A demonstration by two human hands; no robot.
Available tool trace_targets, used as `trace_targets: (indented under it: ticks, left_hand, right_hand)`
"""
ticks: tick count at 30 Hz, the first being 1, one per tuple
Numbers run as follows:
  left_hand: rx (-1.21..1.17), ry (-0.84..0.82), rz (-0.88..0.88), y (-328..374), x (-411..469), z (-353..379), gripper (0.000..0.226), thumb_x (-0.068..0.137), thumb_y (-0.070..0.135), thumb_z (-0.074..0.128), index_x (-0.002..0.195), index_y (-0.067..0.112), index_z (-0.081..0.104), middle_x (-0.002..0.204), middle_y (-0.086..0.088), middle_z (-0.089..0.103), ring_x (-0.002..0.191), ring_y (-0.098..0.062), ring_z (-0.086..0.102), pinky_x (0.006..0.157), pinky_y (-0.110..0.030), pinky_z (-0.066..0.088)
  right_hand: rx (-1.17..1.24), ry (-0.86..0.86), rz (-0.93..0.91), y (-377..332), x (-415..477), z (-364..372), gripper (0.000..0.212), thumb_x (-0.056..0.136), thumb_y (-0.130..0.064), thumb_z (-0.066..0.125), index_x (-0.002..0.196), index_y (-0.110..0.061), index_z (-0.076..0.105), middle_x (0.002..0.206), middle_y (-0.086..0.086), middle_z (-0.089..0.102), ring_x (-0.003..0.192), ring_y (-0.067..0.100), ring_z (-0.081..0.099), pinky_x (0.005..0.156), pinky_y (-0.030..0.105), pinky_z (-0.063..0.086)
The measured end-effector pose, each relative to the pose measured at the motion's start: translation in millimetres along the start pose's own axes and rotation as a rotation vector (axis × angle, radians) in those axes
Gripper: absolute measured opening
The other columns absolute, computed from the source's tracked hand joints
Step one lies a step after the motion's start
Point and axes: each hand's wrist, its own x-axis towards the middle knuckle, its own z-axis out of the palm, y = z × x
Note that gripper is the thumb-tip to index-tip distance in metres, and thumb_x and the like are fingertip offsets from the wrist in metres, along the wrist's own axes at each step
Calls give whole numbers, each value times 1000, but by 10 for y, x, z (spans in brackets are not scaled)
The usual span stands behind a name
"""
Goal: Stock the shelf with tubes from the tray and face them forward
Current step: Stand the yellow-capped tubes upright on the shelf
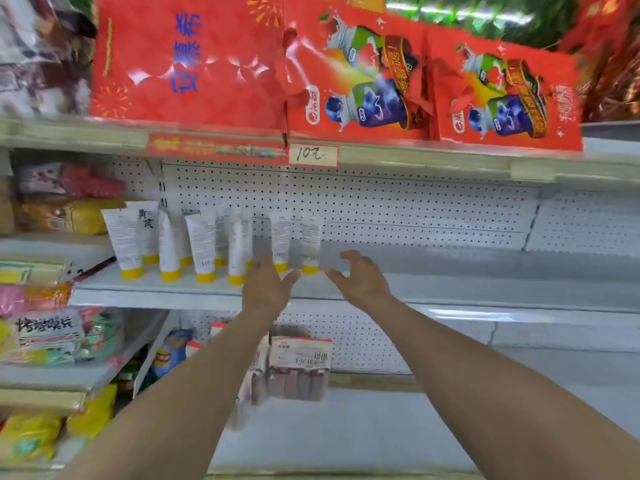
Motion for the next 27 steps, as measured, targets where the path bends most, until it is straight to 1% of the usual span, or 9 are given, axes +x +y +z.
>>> trace_targets:
  ticks: [4,8,11,13,16,20,24,26,27]
  left_hand:
    - [216,-13,61,27,-413,-351,68,94,59,40,140,9,39,136,-18,47,126,-38,41,95,-49,44]
    - [274,-60,101,-8,-795,-492,70,95,63,29,143,12,36,144,-15,42,131,-37,37,103,-49,38]
    - [275,-105,115,-75,-1043,-490,70,94,64,27,145,16,37,150,-12,37,135,-35,35,108,-50,33]
    - [287,-124,113,-134,-1183,-459,71,94,64,26,145,16,37,150,-12,38,135,-34,35,109,-50,31]
    - [311,-156,99,-250,-1363,-365,69,94,63,28,143,16,40,148,-12,41,133,-35,38,109,-49,33]
    - [312,-216,80,-469,-1564,-116,64,94,61,32,137,16,46,142,-14,46,127,-36,43,104,-47,36]
    - [360,-302,4,-746,-1771,241,68,94,63,30,140,15,43,145,-12,43,130,-36,40,106,-49,35]
    - [358,-357,-24,-920,-1866,440,70,94,64,28,144,16,37,149,-13,38,136,-35,35,109,-50,33]
    - [363,-382,-44,-1001,-1920,542,70,94,64,28,145,16,36,150,-13,37,137,-34,34,109,-49,33]
  right_hand:
    - [-47,30,4,-129,-524,-179,57,95,-60,41,140,-27,42,138,10,47,126,28,46,98,46,47]
    - [-81,23,42,-172,-1013,-245,57,96,-61,34,140,-26,43,141,9,47,129,29,43,101,48,43]
    - [-111,-4,67,-133,-1319,-229,59,96,-62,33,141,-25,44,142,8,46,130,28,42,102,48,42]
    - [-116,-20,82,-84,-1468,-198,59,95,-62,34,140,-26,45,142,8,46,130,28,41,103,48,41]
    - [-119,-57,118,42,-1605,-91,59,95,-62,33,141,-26,44,142,8,46,131,28,40,104,48,39]
    - [-131,-110,147,253,-1727,136,59,94,-63,35,139,-26,46,140,10,46,128,29,43,104,49,40]
    - [-125,-216,190,583,-1851,494,63,93,-65,34,138,-22,48,137,12,47,127,34,44,102,47,41]
    - [-130,-283,205,790,-1915,709,70,89,-69,30,136,-22,49,138,10,47,130,34,42,101,47,41]
    - [-115,-307,232,885,-1958,811,67,91,-67,32,137,-21,48,139,9,47,132,33,40,102,47,40]
